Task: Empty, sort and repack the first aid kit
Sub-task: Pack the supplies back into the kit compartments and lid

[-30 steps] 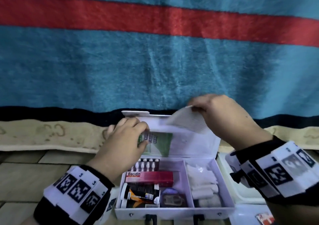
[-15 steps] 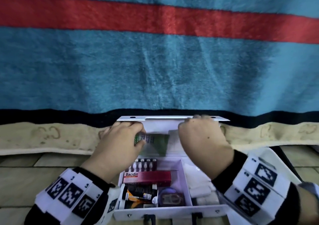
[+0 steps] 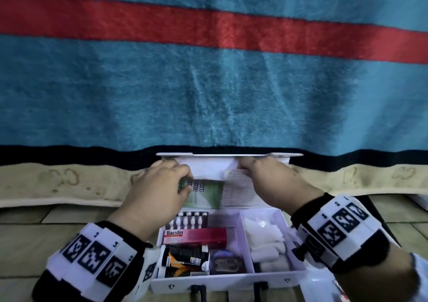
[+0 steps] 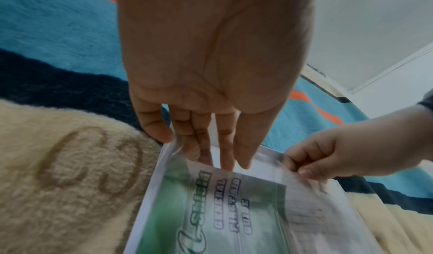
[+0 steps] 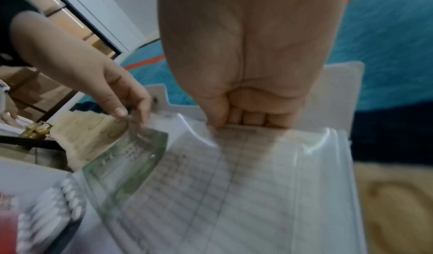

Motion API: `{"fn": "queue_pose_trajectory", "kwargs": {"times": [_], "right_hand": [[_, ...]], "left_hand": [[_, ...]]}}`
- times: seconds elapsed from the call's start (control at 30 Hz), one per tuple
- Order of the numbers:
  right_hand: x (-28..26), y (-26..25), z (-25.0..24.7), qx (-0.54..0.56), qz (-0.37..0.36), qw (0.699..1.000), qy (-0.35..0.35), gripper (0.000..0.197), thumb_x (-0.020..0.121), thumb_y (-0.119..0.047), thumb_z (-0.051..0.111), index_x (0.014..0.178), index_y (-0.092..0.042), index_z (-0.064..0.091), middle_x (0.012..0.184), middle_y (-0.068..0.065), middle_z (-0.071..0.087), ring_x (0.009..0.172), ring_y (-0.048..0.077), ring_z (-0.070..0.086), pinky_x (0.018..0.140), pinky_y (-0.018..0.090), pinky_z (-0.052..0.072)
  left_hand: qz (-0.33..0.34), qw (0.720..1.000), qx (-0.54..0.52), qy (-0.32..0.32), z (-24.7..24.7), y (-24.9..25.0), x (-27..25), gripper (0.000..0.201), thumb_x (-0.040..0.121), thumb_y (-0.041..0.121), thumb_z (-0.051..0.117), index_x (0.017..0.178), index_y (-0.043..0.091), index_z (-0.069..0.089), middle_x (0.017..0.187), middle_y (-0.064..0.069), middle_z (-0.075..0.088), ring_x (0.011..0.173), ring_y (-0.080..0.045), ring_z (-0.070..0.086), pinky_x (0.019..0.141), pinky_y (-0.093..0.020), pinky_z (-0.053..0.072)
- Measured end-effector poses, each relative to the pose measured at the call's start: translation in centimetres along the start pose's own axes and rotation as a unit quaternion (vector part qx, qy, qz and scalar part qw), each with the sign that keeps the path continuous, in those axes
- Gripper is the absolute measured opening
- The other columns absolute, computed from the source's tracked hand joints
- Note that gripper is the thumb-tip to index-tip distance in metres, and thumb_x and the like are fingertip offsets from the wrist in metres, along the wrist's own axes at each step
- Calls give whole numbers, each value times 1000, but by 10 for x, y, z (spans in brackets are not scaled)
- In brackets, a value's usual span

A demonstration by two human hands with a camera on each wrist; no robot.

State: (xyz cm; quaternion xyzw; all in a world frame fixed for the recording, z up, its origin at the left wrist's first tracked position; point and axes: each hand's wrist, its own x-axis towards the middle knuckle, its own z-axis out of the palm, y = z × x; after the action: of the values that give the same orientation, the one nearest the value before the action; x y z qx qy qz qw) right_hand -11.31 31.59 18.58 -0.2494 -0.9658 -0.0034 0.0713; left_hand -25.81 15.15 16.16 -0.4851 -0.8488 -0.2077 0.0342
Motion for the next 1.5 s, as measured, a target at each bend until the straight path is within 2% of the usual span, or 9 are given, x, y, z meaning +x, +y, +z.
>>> {"fn": "queue_pose_trajectory", "kwargs": {"times": [0.1,0.27,0.5,0.63,0.77,0.87,1.2,1.37,1.5], "right_hand": [[-5,2,4,32,12,999,9,15,100,-25,37,108,-22,49,103,2,64,97,26,58,46,22,14],[-1,10,5,166,11,986,31,11,95,-22,50,99,-22,60,87,2,62,79,17,54,58,25,34],[-2,8,7,159,39,986,36,13,97,-21,45,100,-25,56,72,-15,45,79,11,47,49,12,30],[-5,6,12,161,21,986,29,19,97,-19,43,104,-25,59,95,-5,64,91,15,57,52,5,31],[-5,5,16,169,18,985,22,18,96,-19,44,103,-25,60,100,2,68,97,22,60,71,26,42],[-6,4,15,167,33,985,24,14,96,-19,45,102,-27,55,96,-2,67,93,18,59,57,24,34],[-8,2,19,148,29,986,65,15,92,-9,48,94,-23,54,89,-1,63,87,20,55,62,24,36],[-24,6,7,81,-5,991,104,39,86,-3,51,117,-24,64,117,-2,62,114,23,52,102,33,40],[-63,20,-23,131,22,986,97,33,91,-12,53,121,-22,63,119,-6,60,114,14,53,95,16,35]], "left_hand": [[-2,1000,2,-4,0,-1,0,18,87,41,56,104,36,59,111,17,56,111,-11,45,96,-39,41],[-5,1000,-5,-11,0,-1,-1,22,87,42,56,108,37,59,115,18,55,114,-10,44,100,-39,39],[-11,1000,-3,-19,0,-1,-1,23,87,43,56,109,38,58,116,18,55,115,-11,44,100,-40,39],[-8,1000,-4,-17,0,0,-1,19,87,43,56,105,38,59,112,18,55,113,-9,44,99,-39,39],[-11,1000,8,-14,1,1,-1,18,88,43,55,105,38,59,109,19,54,111,-9,43,97,-38,40],[-7,1000,5,-10,1,-1,-1,16,87,42,55,101,38,61,107,19,56,108,-9,45,96,-37,42],[-4,1000,3,-11,-1,0,-2,20,87,41,56,106,38,60,112,18,55,113,-11,45,97,-39,41],[28,998,-60,11,-8,3,-12,31,89,31,56,120,39,56,123,21,51,116,-10,50,104,-44,38],[57,998,-39,15,-3,20,-29,31,91,31,55,121,37,56,129,22,45,122,-8,44,94,-22,20]]}}
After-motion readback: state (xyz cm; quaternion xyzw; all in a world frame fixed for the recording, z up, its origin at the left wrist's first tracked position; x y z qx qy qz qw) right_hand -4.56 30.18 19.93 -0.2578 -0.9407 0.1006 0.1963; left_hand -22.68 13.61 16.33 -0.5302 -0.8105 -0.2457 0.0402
